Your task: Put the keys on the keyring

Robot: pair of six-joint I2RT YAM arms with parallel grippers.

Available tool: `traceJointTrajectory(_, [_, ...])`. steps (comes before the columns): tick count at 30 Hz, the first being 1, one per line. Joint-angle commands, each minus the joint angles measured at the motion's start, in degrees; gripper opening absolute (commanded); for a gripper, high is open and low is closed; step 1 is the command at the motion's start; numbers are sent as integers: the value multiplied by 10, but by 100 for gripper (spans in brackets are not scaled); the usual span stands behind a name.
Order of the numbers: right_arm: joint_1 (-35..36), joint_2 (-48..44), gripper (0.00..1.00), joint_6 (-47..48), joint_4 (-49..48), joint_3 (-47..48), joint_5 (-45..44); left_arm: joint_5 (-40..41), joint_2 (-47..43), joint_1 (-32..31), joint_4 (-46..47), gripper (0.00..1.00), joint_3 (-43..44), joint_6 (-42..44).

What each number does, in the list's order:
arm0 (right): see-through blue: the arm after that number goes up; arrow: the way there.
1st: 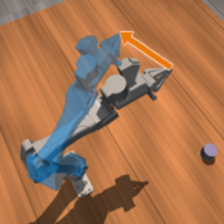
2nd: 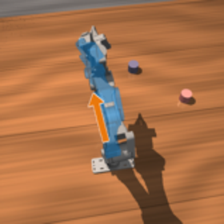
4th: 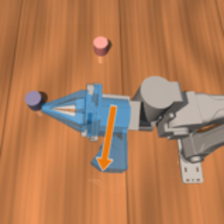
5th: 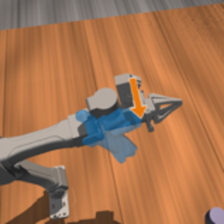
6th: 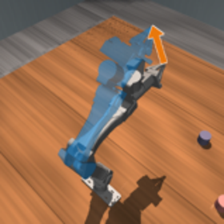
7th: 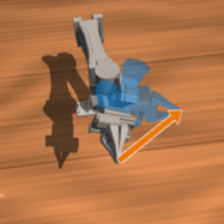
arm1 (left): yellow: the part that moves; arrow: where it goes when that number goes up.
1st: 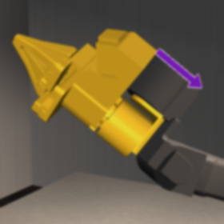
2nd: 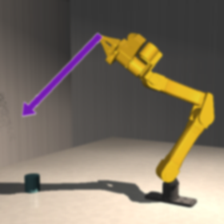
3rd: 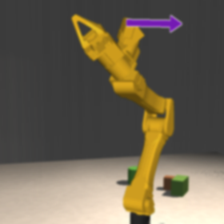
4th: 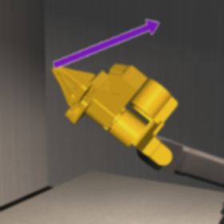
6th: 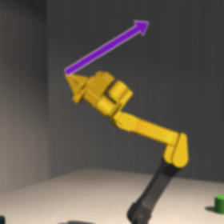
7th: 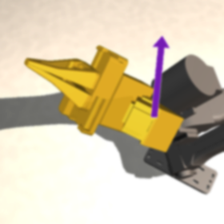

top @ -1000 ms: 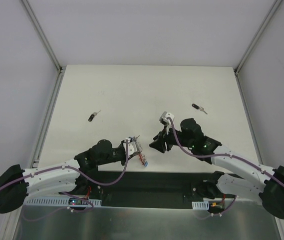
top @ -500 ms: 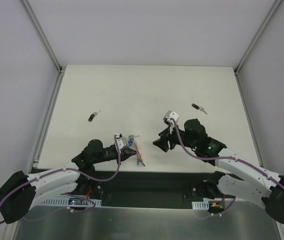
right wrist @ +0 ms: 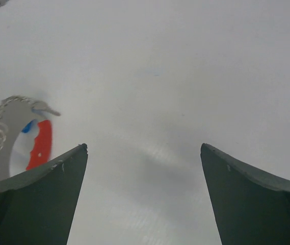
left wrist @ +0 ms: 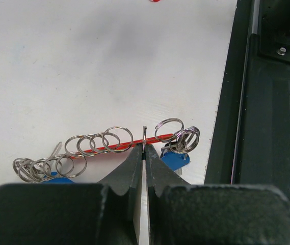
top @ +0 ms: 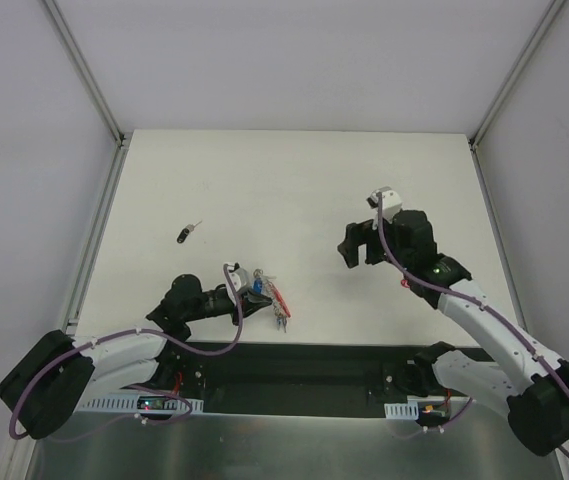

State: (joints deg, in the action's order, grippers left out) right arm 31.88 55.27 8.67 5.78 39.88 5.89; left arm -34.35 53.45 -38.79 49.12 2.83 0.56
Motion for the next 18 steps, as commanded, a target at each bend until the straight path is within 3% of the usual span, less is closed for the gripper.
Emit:
traceJointTrajectory(1, [-72,33,96,-40,71,49,-89,-64,37,17,100,0,9,-2])
traceJointTrajectory(4, [-137,72,99,-42,86,68,-80,-96,70,27,126,0,20,-4])
traceJointTrajectory(8, [-234,124,92,-56,79,96,-42,-103,77,30,128,0,22,-4])
traceJointTrajectory(18, [-357,327,86,-59,71,215,52,-58,33,30,55,0,23,15])
